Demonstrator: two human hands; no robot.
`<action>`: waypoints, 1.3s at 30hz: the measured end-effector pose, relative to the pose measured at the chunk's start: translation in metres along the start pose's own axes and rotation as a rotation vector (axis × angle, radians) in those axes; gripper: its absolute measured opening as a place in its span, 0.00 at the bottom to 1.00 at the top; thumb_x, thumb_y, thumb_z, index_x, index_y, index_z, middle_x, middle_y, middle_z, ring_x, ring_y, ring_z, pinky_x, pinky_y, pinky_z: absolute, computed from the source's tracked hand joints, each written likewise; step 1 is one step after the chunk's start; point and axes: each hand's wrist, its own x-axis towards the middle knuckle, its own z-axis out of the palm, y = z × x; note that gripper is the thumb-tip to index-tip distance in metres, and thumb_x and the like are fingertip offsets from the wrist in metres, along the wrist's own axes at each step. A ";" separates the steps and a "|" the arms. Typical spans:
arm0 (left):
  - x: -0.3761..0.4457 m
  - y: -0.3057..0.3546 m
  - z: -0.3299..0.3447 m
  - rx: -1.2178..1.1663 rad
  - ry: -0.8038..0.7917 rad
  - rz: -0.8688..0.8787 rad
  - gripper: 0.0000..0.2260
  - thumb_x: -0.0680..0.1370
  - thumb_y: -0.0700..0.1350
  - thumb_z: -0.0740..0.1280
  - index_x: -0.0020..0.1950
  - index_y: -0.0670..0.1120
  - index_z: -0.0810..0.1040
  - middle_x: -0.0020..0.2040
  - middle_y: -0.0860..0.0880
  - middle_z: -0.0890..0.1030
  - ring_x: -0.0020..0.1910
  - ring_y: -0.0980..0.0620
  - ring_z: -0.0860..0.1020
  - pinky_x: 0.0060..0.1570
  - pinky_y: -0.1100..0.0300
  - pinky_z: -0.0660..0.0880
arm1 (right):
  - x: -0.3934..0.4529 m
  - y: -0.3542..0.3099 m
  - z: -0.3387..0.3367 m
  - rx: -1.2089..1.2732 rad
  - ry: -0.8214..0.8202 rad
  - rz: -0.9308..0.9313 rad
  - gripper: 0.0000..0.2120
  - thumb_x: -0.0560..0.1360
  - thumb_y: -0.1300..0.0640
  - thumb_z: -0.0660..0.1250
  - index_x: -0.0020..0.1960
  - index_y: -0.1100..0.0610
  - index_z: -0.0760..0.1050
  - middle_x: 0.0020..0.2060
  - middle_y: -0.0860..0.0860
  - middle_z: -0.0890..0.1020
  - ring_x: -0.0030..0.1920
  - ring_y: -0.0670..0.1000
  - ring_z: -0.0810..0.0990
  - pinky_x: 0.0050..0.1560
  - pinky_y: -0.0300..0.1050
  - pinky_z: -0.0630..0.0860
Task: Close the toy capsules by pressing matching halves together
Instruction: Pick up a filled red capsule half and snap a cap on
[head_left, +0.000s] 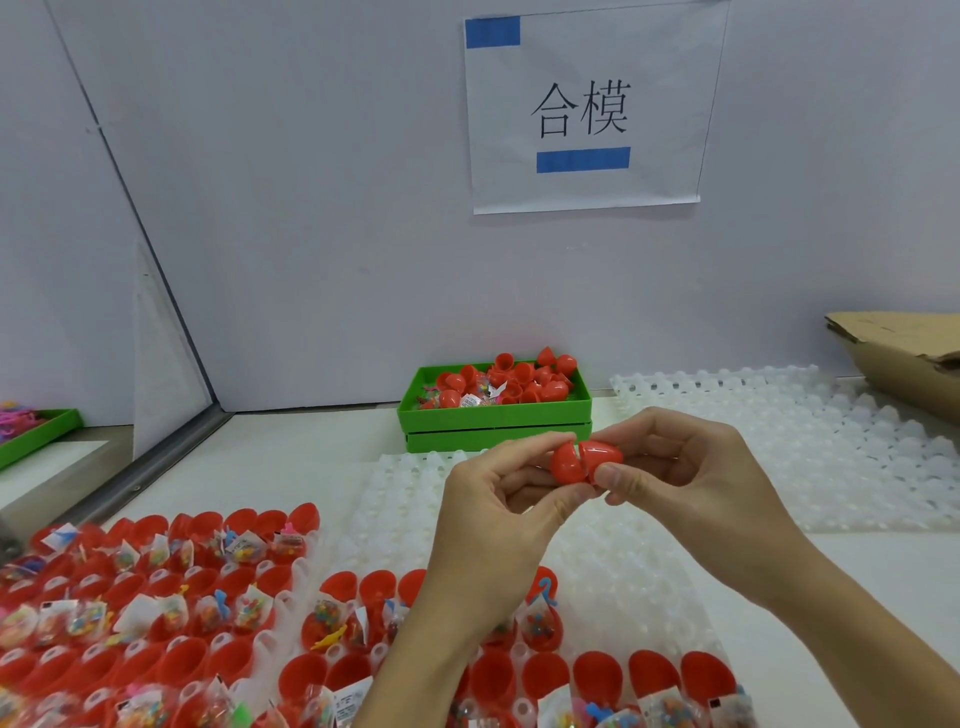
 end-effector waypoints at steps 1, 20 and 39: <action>0.000 0.000 0.000 0.005 -0.005 0.007 0.17 0.68 0.45 0.75 0.57 0.52 0.82 0.49 0.53 0.86 0.49 0.57 0.84 0.49 0.67 0.79 | 0.000 0.000 0.000 -0.006 0.003 -0.002 0.13 0.65 0.56 0.73 0.48 0.60 0.81 0.40 0.51 0.87 0.39 0.51 0.85 0.40 0.37 0.80; 0.002 -0.002 0.000 0.017 0.037 0.000 0.16 0.65 0.46 0.76 0.51 0.47 0.85 0.45 0.49 0.86 0.45 0.53 0.85 0.47 0.64 0.80 | -0.002 -0.002 0.003 -0.032 0.008 0.002 0.06 0.69 0.64 0.74 0.46 0.58 0.82 0.39 0.51 0.86 0.39 0.53 0.85 0.40 0.38 0.81; 0.000 -0.006 0.005 0.293 0.106 0.062 0.13 0.72 0.34 0.74 0.54 0.46 0.86 0.40 0.55 0.78 0.44 0.57 0.77 0.41 0.65 0.78 | -0.004 0.002 0.016 -0.079 0.095 0.016 0.11 0.70 0.71 0.73 0.41 0.56 0.83 0.35 0.50 0.86 0.33 0.48 0.83 0.36 0.36 0.79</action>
